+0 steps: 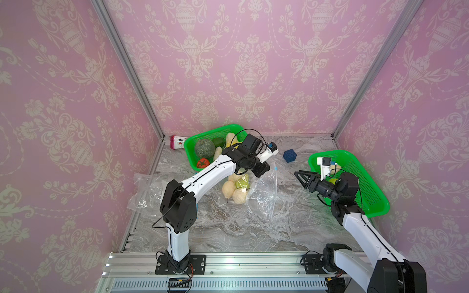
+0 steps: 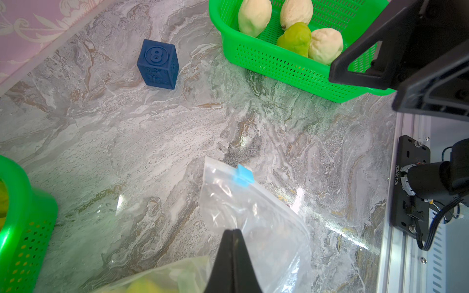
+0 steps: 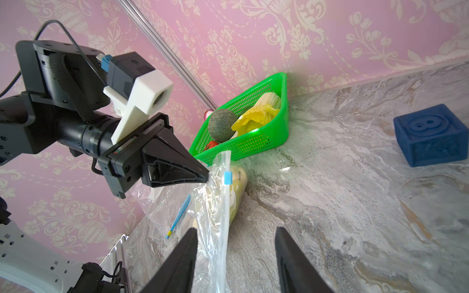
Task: Open the zip-top bag and take out the pear
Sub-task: Pick up the zipper food storage bag at the center of the board.
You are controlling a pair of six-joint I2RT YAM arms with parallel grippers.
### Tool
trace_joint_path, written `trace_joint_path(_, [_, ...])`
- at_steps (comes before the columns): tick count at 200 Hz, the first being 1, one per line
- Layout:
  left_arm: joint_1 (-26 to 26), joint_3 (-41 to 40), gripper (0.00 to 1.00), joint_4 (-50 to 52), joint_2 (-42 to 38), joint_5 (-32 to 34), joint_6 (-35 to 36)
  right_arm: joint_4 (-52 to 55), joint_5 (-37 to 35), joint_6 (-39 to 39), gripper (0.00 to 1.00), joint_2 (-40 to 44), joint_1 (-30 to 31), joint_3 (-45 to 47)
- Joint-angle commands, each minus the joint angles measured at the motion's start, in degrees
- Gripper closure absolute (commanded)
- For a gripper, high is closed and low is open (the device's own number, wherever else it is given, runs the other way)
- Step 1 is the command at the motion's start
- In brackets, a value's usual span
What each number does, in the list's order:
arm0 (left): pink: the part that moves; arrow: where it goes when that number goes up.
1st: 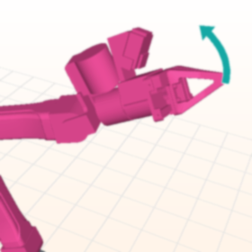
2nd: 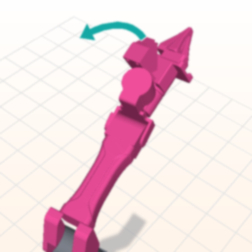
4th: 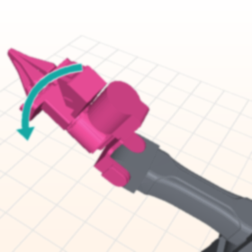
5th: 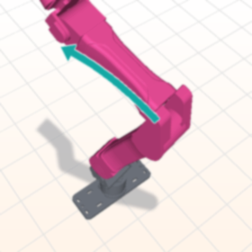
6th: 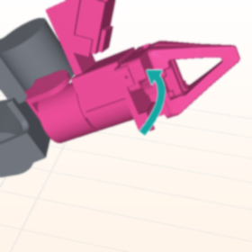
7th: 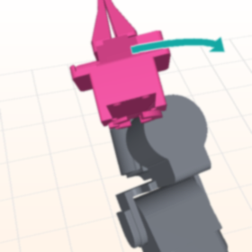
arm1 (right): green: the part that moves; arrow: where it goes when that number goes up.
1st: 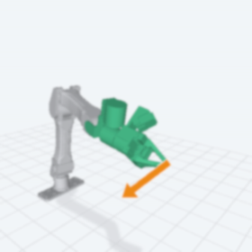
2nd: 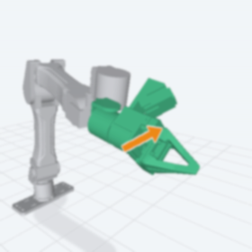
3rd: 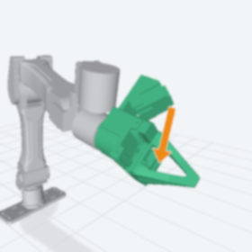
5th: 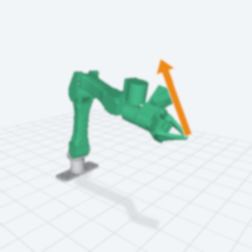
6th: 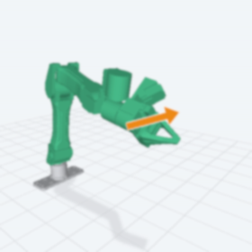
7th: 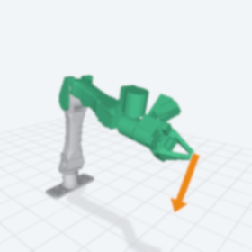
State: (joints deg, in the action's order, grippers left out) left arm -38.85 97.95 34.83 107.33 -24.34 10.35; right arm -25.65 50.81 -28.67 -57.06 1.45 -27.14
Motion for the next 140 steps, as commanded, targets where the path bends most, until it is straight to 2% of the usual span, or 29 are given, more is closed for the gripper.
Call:
trace_joint_path(1, [-0.06, -0.27, 1.00, -0.16, -2.04, -2.28, -0.83, -2.92, 0.36, 1.13, 0.48, -1.95, 2.24, -3.51])
trace_joint_path(30, [-0.05, -0.21, 1.00, 0.60, -2.41, -3.15, -0.14, -3.63, 0.85, 1.82, 0.51, -5.62, 5.46, -5.68])
trace_joint_path(89, [-0.01, -1.87, 1.00, 0.61, -5.54, -2.09, 0.43, -7.46, 5.88, -4.03, 0.54, -13.69, 7.42, -8.84])
trace_joint_path(114, [-0.08, -2.48, 1.00, 0.42, -6.21, -2.22, 0.35, -12.44, 9.20, -10.52, 0.51, -15.81, 7.60, -8.42])
trace_joint_path(140, [0.00, -2.98, 1.00, 0.45, -6.52, -2.22, 0.54, -20.78, 12.15, -16.80, 0.44, -18.09, 7.88, -7.62])
